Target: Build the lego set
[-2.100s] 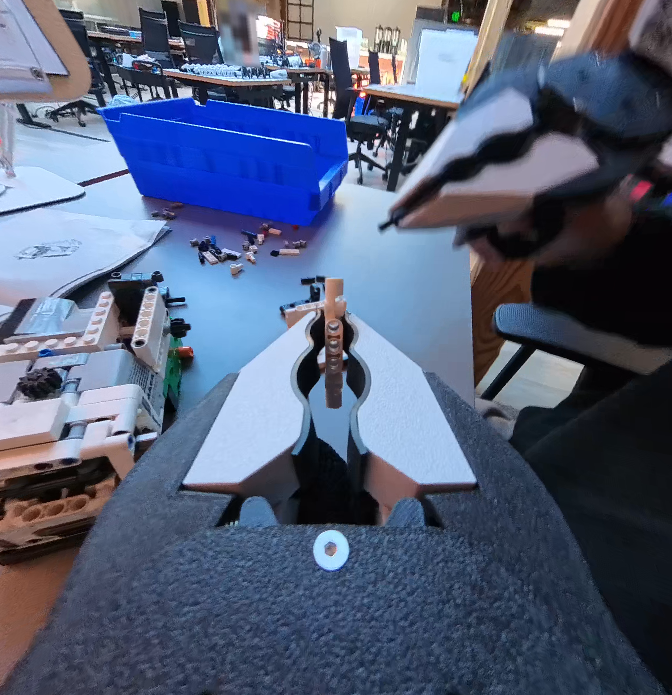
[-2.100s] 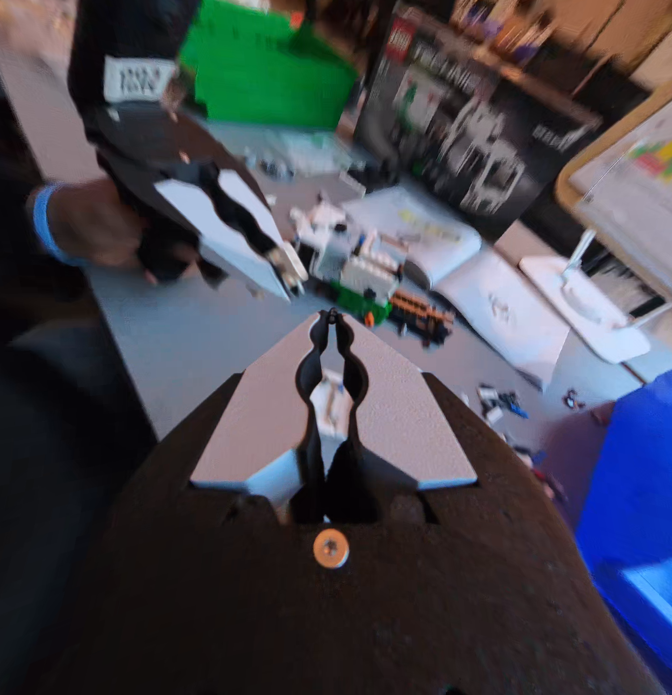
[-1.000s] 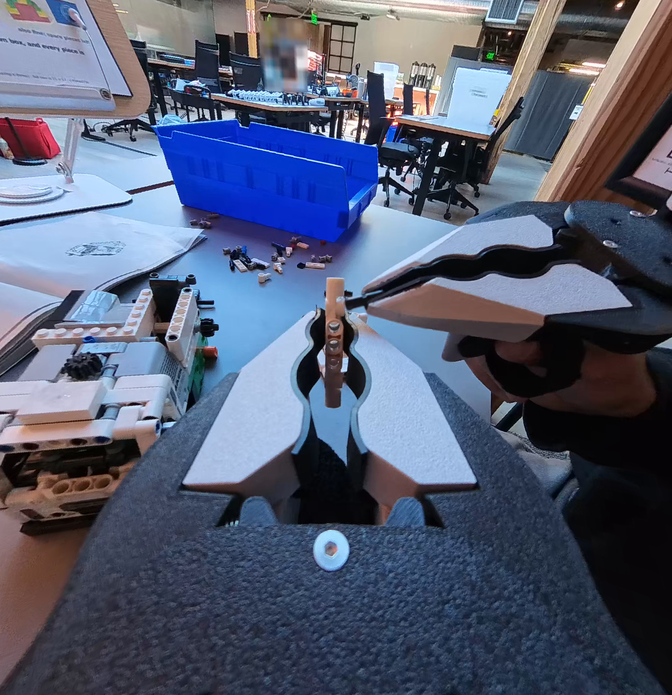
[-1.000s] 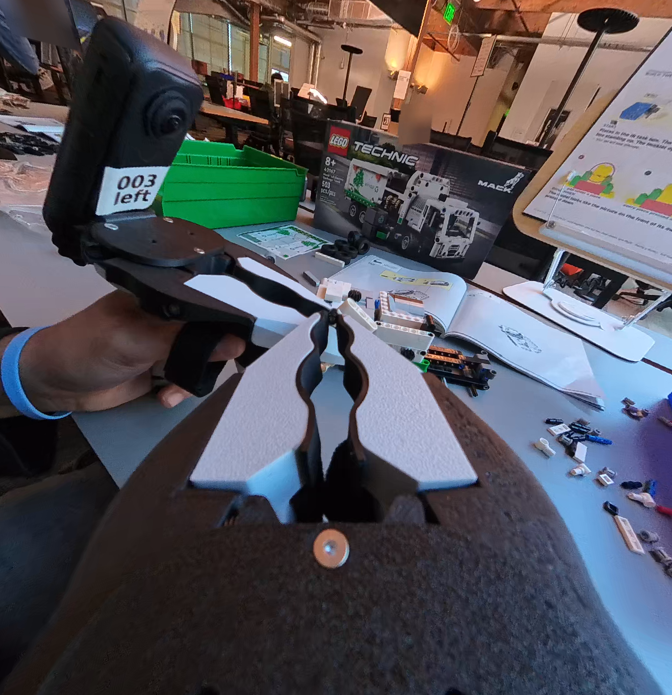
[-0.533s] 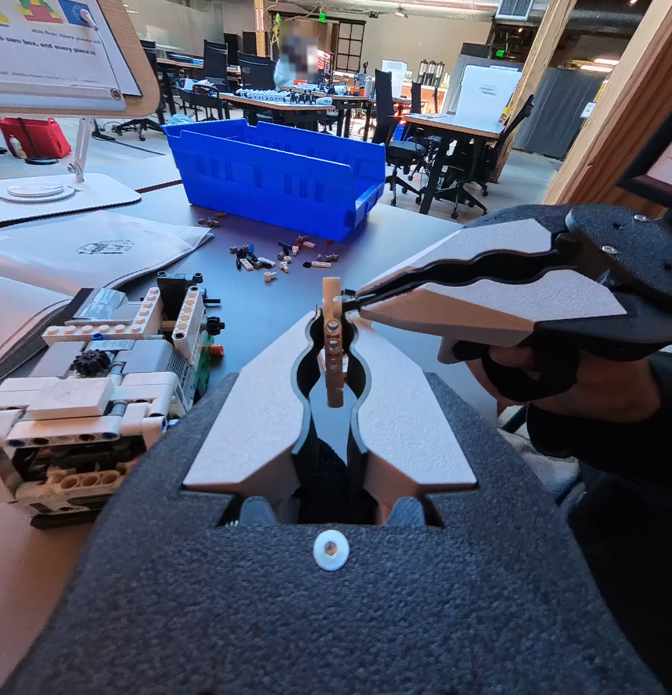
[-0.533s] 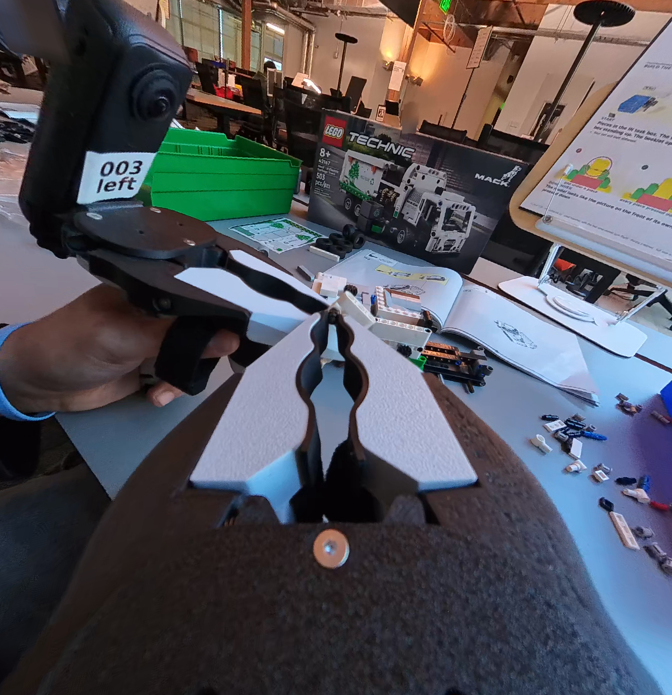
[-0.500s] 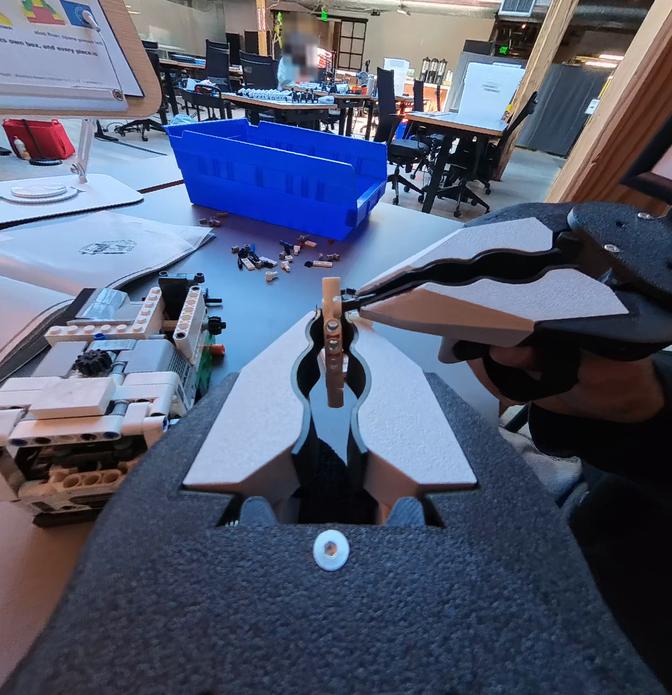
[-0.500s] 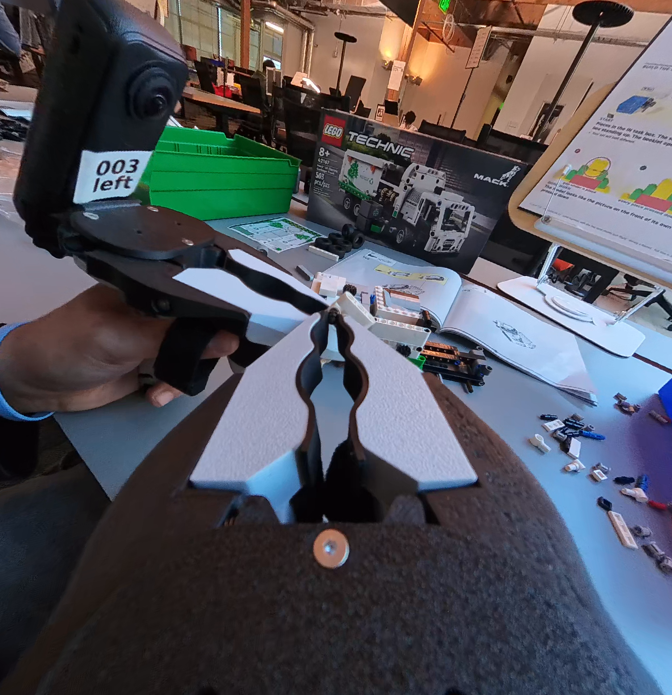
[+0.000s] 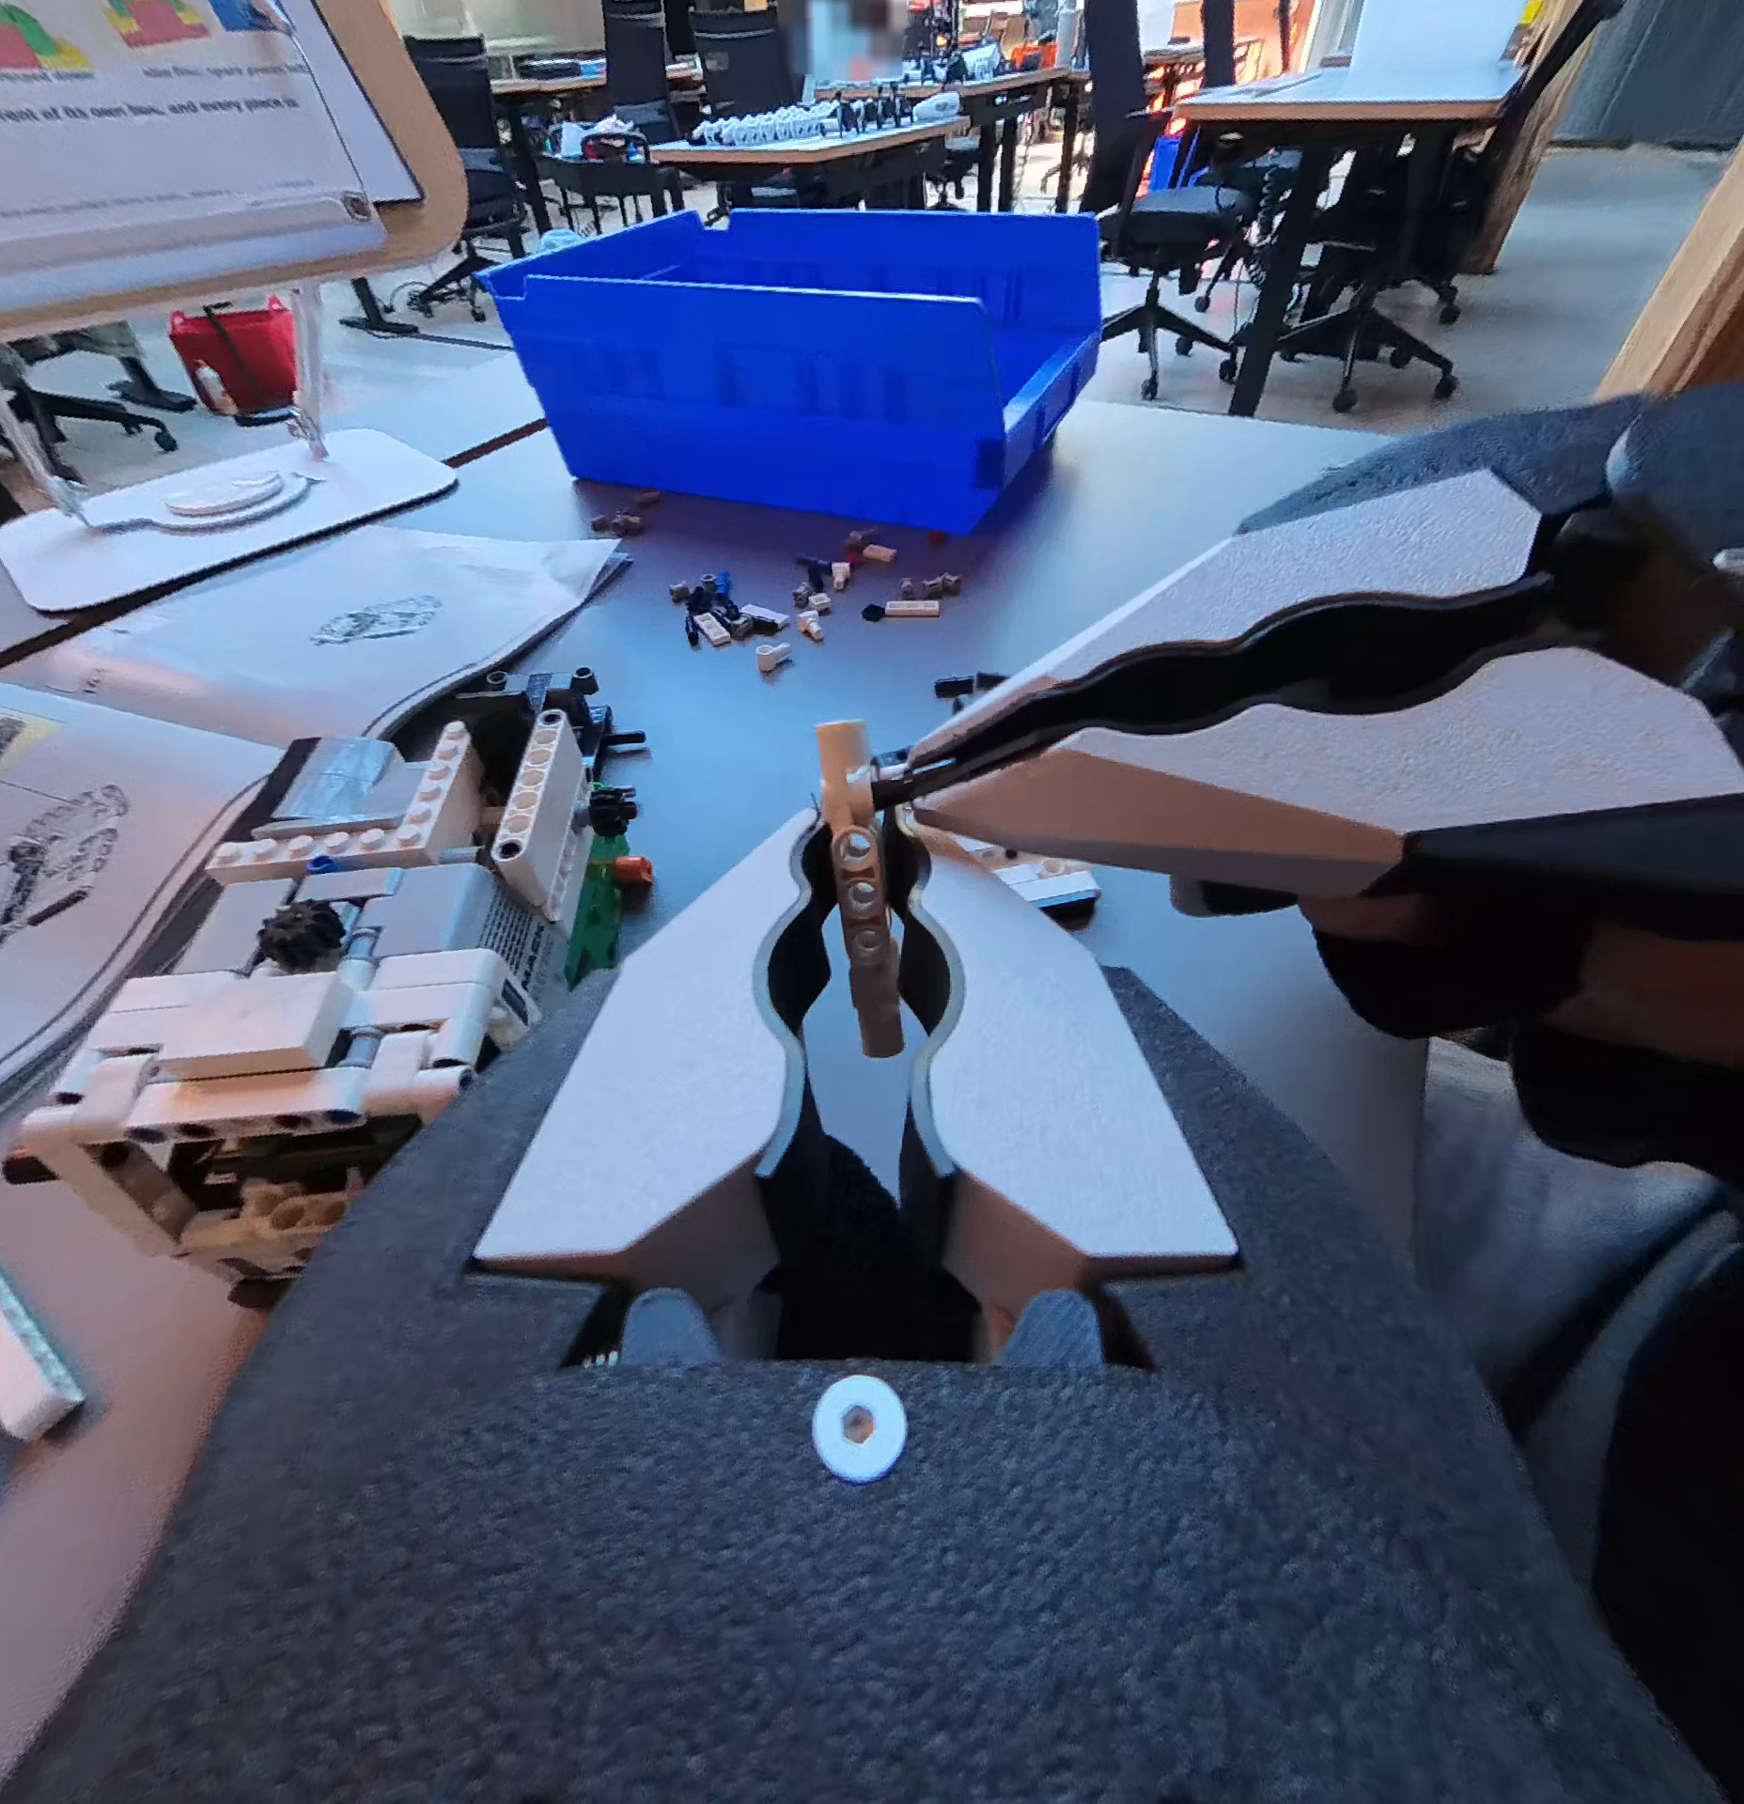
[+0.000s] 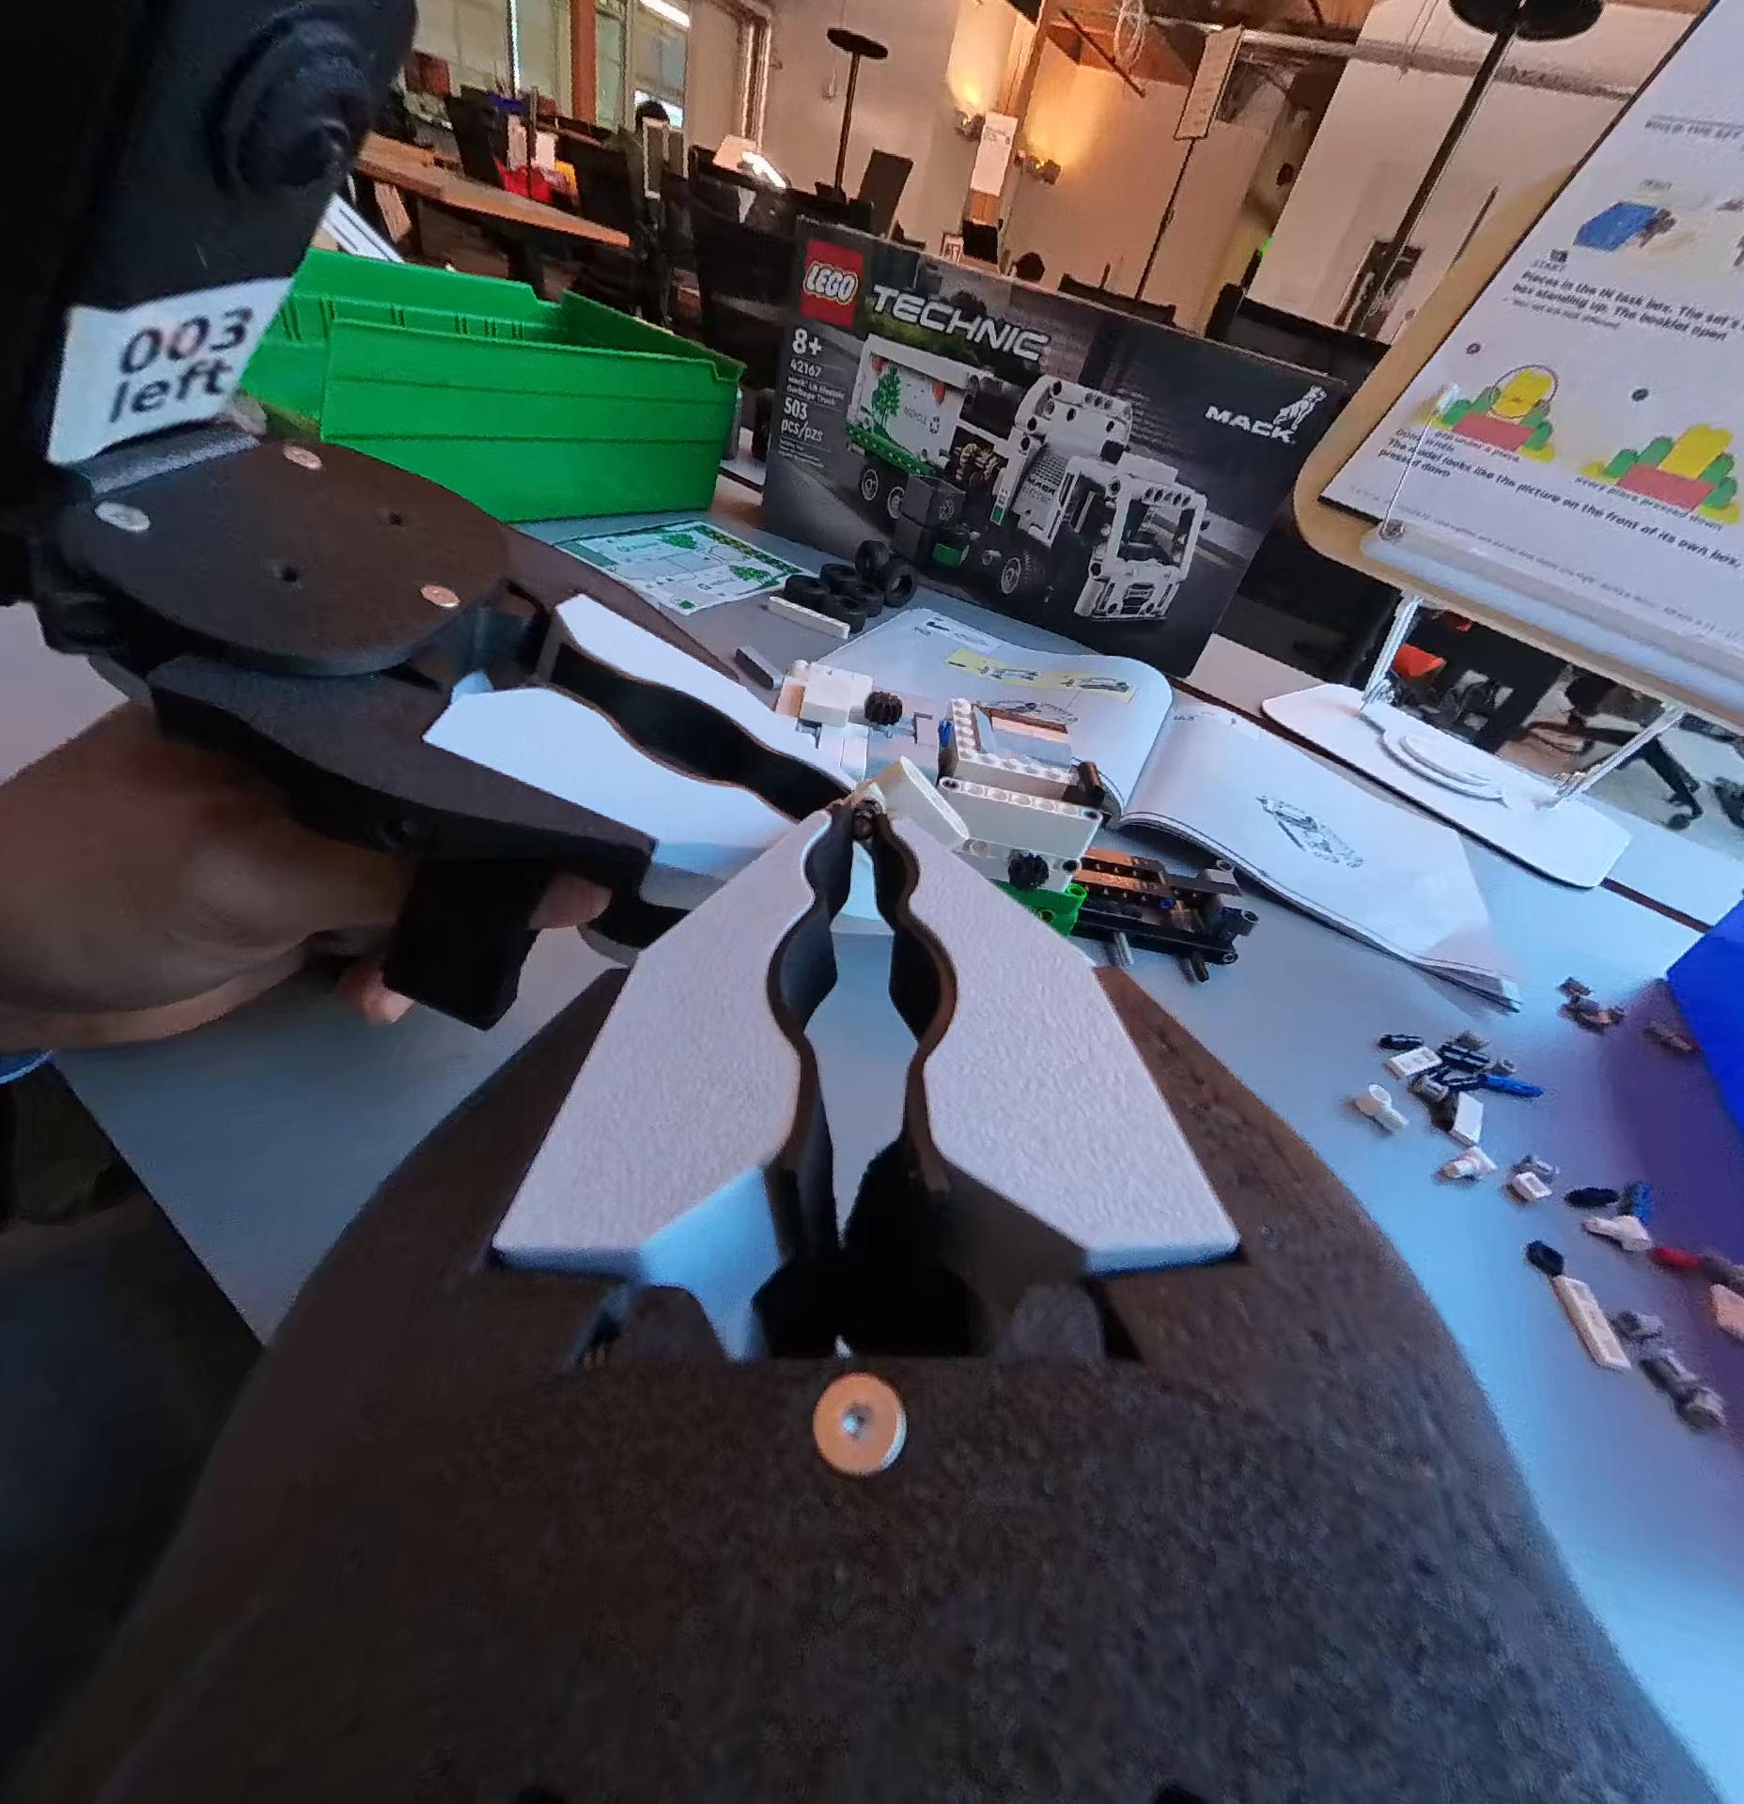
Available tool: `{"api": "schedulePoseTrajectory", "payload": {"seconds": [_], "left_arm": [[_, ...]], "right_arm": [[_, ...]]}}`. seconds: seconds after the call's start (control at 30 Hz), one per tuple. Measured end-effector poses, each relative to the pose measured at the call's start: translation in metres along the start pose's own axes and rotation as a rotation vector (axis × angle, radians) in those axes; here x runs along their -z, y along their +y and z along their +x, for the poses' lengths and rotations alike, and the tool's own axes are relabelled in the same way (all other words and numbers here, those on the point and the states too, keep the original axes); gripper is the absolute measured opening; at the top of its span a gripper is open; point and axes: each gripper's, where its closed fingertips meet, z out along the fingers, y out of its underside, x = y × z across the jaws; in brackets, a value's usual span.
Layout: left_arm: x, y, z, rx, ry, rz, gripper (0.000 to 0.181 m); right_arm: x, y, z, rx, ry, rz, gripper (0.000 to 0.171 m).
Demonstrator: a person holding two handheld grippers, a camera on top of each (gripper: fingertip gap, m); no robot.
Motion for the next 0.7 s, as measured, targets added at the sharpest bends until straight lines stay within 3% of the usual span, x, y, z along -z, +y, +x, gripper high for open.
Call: {"api": "schedulePoseTrajectory", "payload": {"seconds": [0.23, 0.5, 0.7], "left_arm": [[0.007, -0.013, 0.008, 0.168, 0.164, 0.093, 0.007], [0.006, -0.012, 0.007, 0.210, 0.184, 0.082, 0.007], [0.003, -0.007, 0.004, 0.107, 0.083, 0.047, 0.007]], "right_arm": [[0.004, -0.013, -0.002, 0.026, 0.007, 0.105, 0.003], [0.000, -0.012, -0.001, 0.158, 0.050, 0.076, 0.003], [0.000, -0.005, 0.000, 0.004, -0.017, 0.028, 0.003]]}}
